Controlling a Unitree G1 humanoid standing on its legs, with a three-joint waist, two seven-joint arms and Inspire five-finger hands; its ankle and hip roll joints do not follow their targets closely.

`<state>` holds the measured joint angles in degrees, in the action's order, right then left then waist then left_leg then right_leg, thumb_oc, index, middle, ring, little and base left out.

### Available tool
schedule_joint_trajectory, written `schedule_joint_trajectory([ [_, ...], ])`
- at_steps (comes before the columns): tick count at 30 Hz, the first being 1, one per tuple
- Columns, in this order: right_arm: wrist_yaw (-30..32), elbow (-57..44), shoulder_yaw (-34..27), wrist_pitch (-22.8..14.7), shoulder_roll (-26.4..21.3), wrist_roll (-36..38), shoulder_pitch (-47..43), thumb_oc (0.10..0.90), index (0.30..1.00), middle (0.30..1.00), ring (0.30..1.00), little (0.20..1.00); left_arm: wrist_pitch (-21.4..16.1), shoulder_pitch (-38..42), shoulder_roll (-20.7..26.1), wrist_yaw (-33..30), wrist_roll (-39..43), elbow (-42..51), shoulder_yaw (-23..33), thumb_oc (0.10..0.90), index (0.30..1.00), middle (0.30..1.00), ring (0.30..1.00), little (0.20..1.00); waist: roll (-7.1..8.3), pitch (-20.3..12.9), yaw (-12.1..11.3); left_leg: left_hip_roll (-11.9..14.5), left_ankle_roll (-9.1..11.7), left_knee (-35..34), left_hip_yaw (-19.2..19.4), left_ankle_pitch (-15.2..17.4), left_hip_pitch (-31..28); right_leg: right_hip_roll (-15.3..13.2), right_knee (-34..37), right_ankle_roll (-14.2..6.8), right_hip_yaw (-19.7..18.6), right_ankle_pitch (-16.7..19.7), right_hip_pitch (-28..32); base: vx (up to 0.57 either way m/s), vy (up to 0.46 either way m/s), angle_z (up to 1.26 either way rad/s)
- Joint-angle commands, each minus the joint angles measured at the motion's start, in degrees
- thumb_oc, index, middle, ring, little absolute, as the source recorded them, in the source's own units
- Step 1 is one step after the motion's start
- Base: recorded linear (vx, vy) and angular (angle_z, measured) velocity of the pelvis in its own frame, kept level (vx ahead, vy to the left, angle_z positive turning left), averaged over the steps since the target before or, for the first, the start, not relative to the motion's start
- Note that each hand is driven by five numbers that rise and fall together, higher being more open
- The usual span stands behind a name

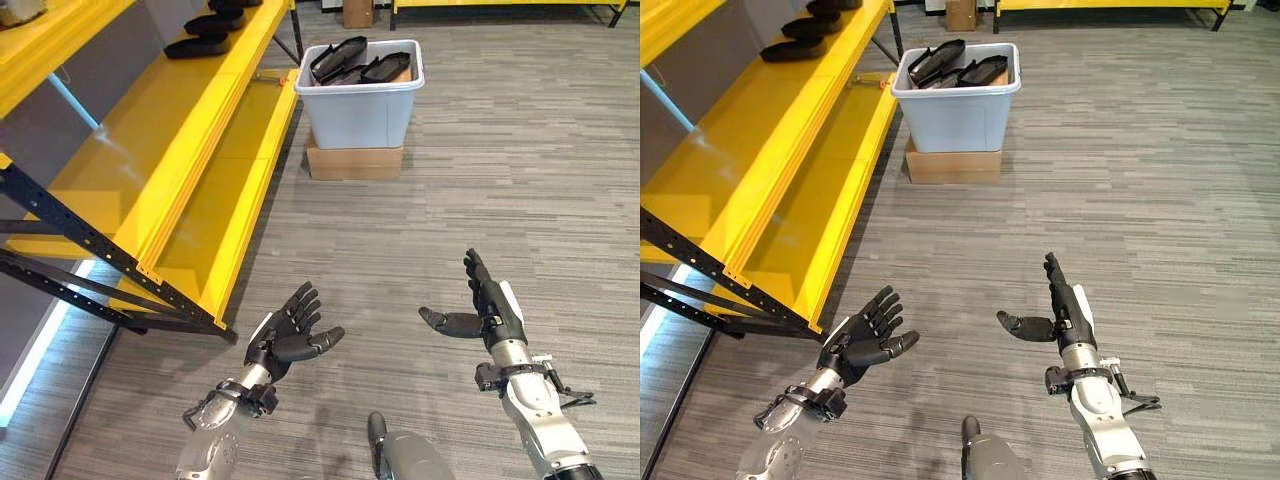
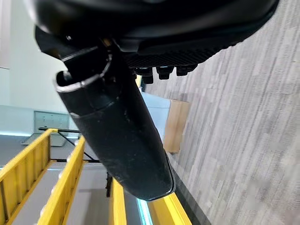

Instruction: Move parts from the plastic box to the shelf.

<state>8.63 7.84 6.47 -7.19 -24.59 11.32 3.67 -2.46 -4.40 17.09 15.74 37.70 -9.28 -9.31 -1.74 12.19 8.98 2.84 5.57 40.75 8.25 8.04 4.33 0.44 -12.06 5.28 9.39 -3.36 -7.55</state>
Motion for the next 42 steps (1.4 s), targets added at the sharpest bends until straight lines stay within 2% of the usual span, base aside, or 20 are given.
schedule_joint_trajectory([
  [1, 2.38, -0.51, 0.03, -3.76, -0.33, 0.50, -3.74, 0.900, 1.000, 1.000, 1.000, 1.000, -8.97, 2.02, 1.53, 0.56, -0.77, 3.36, 2.09, 0.900, 1.000, 1.000, 1.000, 1.000, 1.23, -2.23, -1.17, -3.51, -6.38, -5.35, 0.69, -2.94, -1.20, -1.24, 3.43, -3.28, -5.43, -1.42, 5.63, 0.21, -0.008, -0.30],
  [2, 2.64, -0.26, 0.04, -3.24, 0.09, 0.54, -4.25, 0.900, 1.000, 1.000, 1.000, 1.000, -9.62, 1.95, 1.95, 0.16, -0.73, 4.05, 2.80, 0.900, 1.000, 1.000, 1.000, 1.000, 1.93, -1.94, -1.57, -3.35, -7.54, -10.00, 2.10, -1.70, -0.62, -1.13, 3.60, -3.64, -6.33, -1.40, 6.43, 0.18, 0.037, -0.42],
  [4, 3.05, -1.09, 0.28, -1.99, 0.21, 0.67, -4.59, 0.900, 1.000, 1.000, 1.000, 1.000, -10.71, 2.13, 2.60, -0.63, -1.00, 4.86, 3.30, 0.900, 1.000, 1.000, 1.000, 1.000, 2.07, -1.11, -2.00, -2.65, -7.41, -18.21, 3.22, -2.56, 0.81, -0.44, 4.33, -3.82, -7.55, -1.97, 8.92, 0.25, 0.112, -0.38],
  [5, 2.78, -1.64, 0.62, -1.26, 0.26, 1.07, -4.82, 0.900, 1.000, 1.000, 1.000, 1.000, -11.37, 2.38, 3.01, -1.77, -1.39, 5.62, 3.79, 0.900, 1.000, 1.000, 1.000, 1.000, 2.01, -0.52, -2.79, -2.20, -6.50, -25.93, 1.75, -5.06, 2.30, 0.08, 5.82, -4.12, -9.26, -2.38, 11.61, 0.27, 0.132, -0.38],
  [7, 1.95, -1.89, 1.21, -0.87, 0.25, 1.14, -5.11, 0.900, 1.000, 1.000, 1.000, 1.000, -11.69, 2.55, 3.12, -2.20, -0.94, 5.81, 4.32, 0.900, 1.000, 1.000, 1.000, 1.000, 1.77, -0.23, -3.69, -1.41, -5.26, -32.98, -0.17, -8.04, 3.39, 0.61, 7.38, -4.43, -10.93, -2.66, 13.97, 0.37, 0.122, -0.48],
  [8, 0.57, -1.92, 2.07, -0.60, 0.21, 1.06, -5.34, 0.900, 1.000, 1.000, 1.000, 1.000, -12.74, 2.70, 3.01, -0.91, 1.25, 5.09, 5.01, 0.900, 1.000, 1.000, 1.000, 1.000, 1.39, 0.19, -4.54, 0.41, -3.67, -38.74, -2.78, -12.63, 4.29, 1.15, 8.18, -4.39, -12.81, -3.40, 16.21, 0.50, 0.124, -0.63],
  [10, -0.96, -1.78, 2.68, -0.30, 0.07, 1.48, -5.74, 0.900, 1.000, 1.000, 1.000, 1.000, -12.61, 2.81, 2.51, 1.39, 5.37, 4.58, 5.61, 0.900, 1.000, 1.000, 1.000, 1.000, 1.29, 0.57, -5.05, 2.01, -2.90, -42.49, -4.56, -14.69, 4.66, 1.19, 8.13, -4.28, -13.92, -3.92, 17.26, 0.45, 0.107, -0.80],
  [11, -3.44, -1.71, 3.85, -0.03, -0.14, 0.96, -6.08, 0.900, 1.000, 1.000, 1.000, 1.000, -13.87, 3.12, 1.57, 1.58, 5.22, 3.82, 6.13, 0.900, 1.000, 1.000, 1.000, 1.000, 1.27, 1.06, -5.26, 4.07, -2.22, -44.97, -5.71, -14.85, 5.46, 0.74, 7.01, -4.40, -14.86, -4.91, 17.93, 0.37, 0.104, -0.86],
  [15, -5.79, -2.07, 5.27, 0.35, -0.94, 1.17, -6.17, 0.900, 1.000, 1.000, 1.000, 1.000, -16.85, 4.37, 1.19, -1.17, 2.05, 1.87, 6.05, 0.900, 1.000, 1.000, 1.000, 1.000, 0.72, 2.13, -5.01, 4.85, -1.87, -43.88, -5.20, -14.32, 5.65, -0.18, 3.85, -4.66, -14.98, -8.07, 18.76, 0.36, 0.157, -0.64],
  [17, -6.37, -1.42, 5.84, -1.52, -1.15, 3.08, -6.18, 0.900, 1.000, 1.000, 1.000, 1.000, -17.43, 4.95, 1.61, -2.17, 1.45, 1.61, 6.33, 0.900, 1.000, 1.000, 1.000, 1.000, 0.05, 2.30, -5.44, 4.24, -1.44, -41.49, -6.66, -14.19, 5.25, -0.67, 1.16, -5.00, -14.67, -10.34, 18.56, 0.47, 0.203, -0.52],
  [21, -7.65, -1.24, 5.34, -2.43, 0.56, 3.95, -4.98, 0.900, 1.000, 1.000, 1.000, 1.000, -15.75, 5.19, 2.78, -1.96, 0.14, 1.77, 7.26, 0.900, 1.000, 1.000, 1.000, 1.000, -0.10, 0.84, -6.20, 0.66, -2.94, -35.56, -5.61, -10.67, 5.08, -1.82, -2.45, -5.72, -11.84, -12.58, 18.80, 0.38, 0.193, -0.28],
  [24, -6.70, -1.70, 6.02, -1.92, 2.36, 2.46, -4.74, 0.900, 1.000, 1.000, 1.000, 1.000, -14.17, 5.25, 3.66, -0.54, -2.25, 1.92, 7.73, 0.900, 1.000, 1.000, 1.000, 1.000, 0.73, -0.85, -7.31, -2.72, -6.16, -34.38, -4.78, -8.00, 4.20, -3.80, -10.46, -7.53, -9.59, -8.69, 18.41, 0.31, 0.203, -0.32],
  [27, -3.74, -1.26, 6.28, -1.38, 3.89, 1.97, -4.68, 0.900, 1.000, 1.000, 1.000, 1.000, -12.59, 5.57, 4.30, 1.42, -2.91, 1.67, 7.31, 0.900, 1.000, 1.000, 1.000, 1.000, 1.60, -2.32, -7.90, -6.02, -9.81, -35.03, -4.13, -5.71, 2.44, -5.11, -26.33, -12.53, -9.32, 4.04, 14.81, 0.30, 0.244, 0.17],
  [28, -2.40, -0.70, 6.75, -1.81, 5.07, 1.01, -4.81, 0.900, 1.000, 1.000, 1.000, 1.000, -12.44, 5.51, 4.30, 1.27, -3.90, 1.78, 6.87, 0.900, 1.000, 1.000, 1.000, 1.000, 0.81, -2.35, -8.00, -6.36, -10.85, -35.41, -4.08, -4.72, 1.06, -6.36, -36.24, -12.59, -8.34, 7.96, 9.73, 0.22, 0.221, 0.17],
  [30, -2.03, -0.06, 7.20, -2.31, 5.73, -0.09, -5.08, 0.900, 1.000, 1.000, 1.000, 1.000, -13.36, 4.72, 4.39, -0.33, -5.51, 2.10, 6.23, 0.900, 1.000, 1.000, 1.000, 1.000, 0.15, -1.81, -7.86, -6.62, -11.37, -36.48, -3.80, -4.36, -1.03, -7.82, -40.33, -10.87, -6.63, 5.34, 5.49, 0.23, 0.183, -0.04],
  [34, -1.29, -0.24, 7.27, -2.74, 5.69, -1.31, -5.43, 0.900, 1.000, 1.000, 1.000, 1.000, -14.05, 3.50, 5.37, -1.09, -4.82, 2.79, 6.01, 0.900, 1.000, 1.000, 1.000, 1.000, -0.58, -0.58, -7.09, -6.32, -10.98, -38.71, -4.35, -4.41, -4.86, -5.89, -28.83, -9.33, -4.41, 0.67, 1.19, 0.28, -0.027, -0.22],
  [35, -0.71, -0.97, 6.65, -2.31, 4.83, -0.91, -5.36, 0.900, 1.000, 1.000, 1.000, 1.000, -12.61, 3.61, 5.95, -0.38, -2.27, 3.15, 6.90, 0.900, 1.000, 1.000, 1.000, 1.000, -0.44, 0.13, -6.77, -6.15, -10.34, -39.43, -4.79, -4.30, -6.35, -5.20, -15.04, -8.89, -2.75, -1.21, 1.33, 0.34, -0.159, -0.11],
  [37, -0.60, -1.18, 6.31, -2.09, 4.31, -0.44, -5.63, 0.900, 1.000, 1.000, 1.000, 1.000, -11.71, 3.45, 5.78, -1.50, -1.89, 3.57, 7.47, 0.900, 1.000, 1.000, 1.000, 1.000, -0.24, 0.47, -6.55, -6.06, -10.09, -40.15, -4.77, -3.85, -7.82, -5.11, -5.62, -9.15, -1.64, 0.57, 0.70, 0.39, -0.159, -0.16],
  [39, -0.23, -3.11, 5.19, -1.27, 3.62, -1.18, -5.56, 0.900, 1.000, 1.000, 1.000, 1.000, -10.76, 2.85, 5.01, -3.95, -0.84, 4.47, 7.23, 0.900, 1.000, 1.000, 1.000, 1.000, 0.23, 1.78, -4.59, -6.87, -10.26, -41.72, -6.43, -1.31, -12.78, -6.03, 7.48, -11.72, -3.92, 8.69, -5.01, 0.54, -0.185, -0.22],
  [42, 0.92, -3.68, 3.95, -1.31, 3.90, -2.56, -4.98, 0.900, 1.000, 1.000, 1.000, 1.000, -11.19, 1.89, 4.26, -3.73, -0.50, 5.00, 5.63, 0.900, 1.000, 1.000, 1.000, 1.000, 0.18, 2.38, -3.81, -7.11, -10.77, -41.95, -8.60, 0.85, -15.06, -6.21, 12.28, -12.90, -5.69, 11.48, -7.52, 0.46, -0.203, 0.22],
])
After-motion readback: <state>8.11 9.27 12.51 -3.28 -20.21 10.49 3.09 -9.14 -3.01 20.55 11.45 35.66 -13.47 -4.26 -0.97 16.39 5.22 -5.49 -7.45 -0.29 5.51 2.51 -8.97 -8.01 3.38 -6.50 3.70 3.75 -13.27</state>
